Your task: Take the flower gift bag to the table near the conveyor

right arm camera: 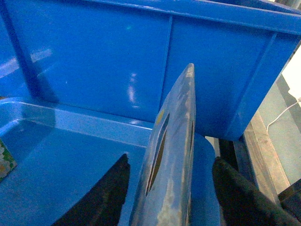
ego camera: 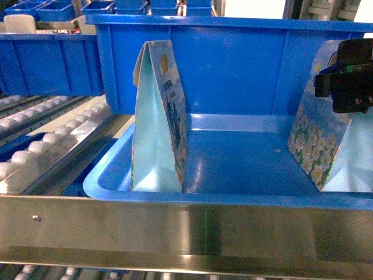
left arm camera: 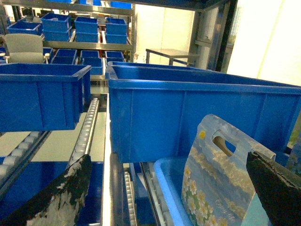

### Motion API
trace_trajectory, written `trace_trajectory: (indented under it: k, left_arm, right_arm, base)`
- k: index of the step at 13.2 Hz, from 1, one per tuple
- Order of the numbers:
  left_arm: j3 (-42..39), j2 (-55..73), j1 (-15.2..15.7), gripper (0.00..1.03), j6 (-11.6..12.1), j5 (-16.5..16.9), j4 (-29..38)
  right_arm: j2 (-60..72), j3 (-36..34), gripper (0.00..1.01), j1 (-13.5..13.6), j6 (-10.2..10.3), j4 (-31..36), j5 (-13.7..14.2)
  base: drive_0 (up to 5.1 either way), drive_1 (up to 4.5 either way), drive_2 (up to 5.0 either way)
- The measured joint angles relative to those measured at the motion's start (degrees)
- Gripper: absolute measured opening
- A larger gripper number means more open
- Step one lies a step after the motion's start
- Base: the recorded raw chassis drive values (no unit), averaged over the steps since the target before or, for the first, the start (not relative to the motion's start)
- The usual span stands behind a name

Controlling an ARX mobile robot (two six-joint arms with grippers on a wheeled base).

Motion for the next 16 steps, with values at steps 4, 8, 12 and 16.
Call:
trace_trajectory:
  k: [4, 8, 12, 16]
  left_arm:
    - [0.0, 0.0, 0.0, 0.98, 0.0, 0.0, 0.0]
    - [0.0, 0.0, 0.0, 0.98, 0.0, 0.0, 0.02]
    - [0.0, -0.02, 0.0, 0.98, 0.0, 0.0, 0.0]
    - [0.0, -0.02, 0.0, 0.98, 0.0, 0.0, 0.0]
  right_arm:
    - [0.0, -0.13, 0.4, 0.0, 0.02, 0.09, -0.02]
    - [-2.1, -2.95, 0.02, 1.05, 0.02, 3.17, 0.07]
    - [-28.39, -9.97, 0.02, -4.37, -3.76, -0.17, -3.28]
    - [-38.82, -14.91, 0.02, -10.38, -4.35, -4.0, -6.27]
  base:
    - [0.0, 0.0, 0.0]
    - [0.0, 0.0, 0.0]
    - [0.0, 0.0, 0.0]
    - [0.0, 0.0, 0.0]
